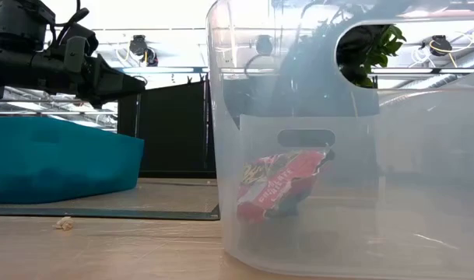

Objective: Pick and place Granola Bars by type
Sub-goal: Put the top red granola bar into the bottom transparent bin

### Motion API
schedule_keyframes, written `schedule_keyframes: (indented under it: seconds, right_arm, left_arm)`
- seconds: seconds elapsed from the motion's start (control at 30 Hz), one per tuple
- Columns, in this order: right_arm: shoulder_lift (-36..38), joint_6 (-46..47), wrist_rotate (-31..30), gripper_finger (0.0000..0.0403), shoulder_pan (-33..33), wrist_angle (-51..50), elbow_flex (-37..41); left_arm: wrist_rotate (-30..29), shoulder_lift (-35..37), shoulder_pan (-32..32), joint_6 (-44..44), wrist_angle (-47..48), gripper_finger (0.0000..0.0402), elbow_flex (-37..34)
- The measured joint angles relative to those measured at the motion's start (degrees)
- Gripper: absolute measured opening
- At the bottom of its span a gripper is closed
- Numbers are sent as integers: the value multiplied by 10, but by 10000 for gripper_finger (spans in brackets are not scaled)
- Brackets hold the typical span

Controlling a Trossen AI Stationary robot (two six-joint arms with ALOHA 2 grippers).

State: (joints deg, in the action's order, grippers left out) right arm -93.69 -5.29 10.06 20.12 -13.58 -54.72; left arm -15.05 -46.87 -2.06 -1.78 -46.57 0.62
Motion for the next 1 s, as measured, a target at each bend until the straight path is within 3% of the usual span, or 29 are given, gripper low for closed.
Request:
schedule_keyframes:
  seconds: [0.5,0.87,1.0]
  right_arm:
    - [-66,-14,7,185,28,33,0]
    - [-57,-14,3,182,28,39,0]
    - [-45,-20,-40,181,28,39,0]
  left_arm:
    - [0,0,0,0,0,113,0]
    - [0,0,0,0,0,113,0]
    - [0,0,0,0,0,113,0]
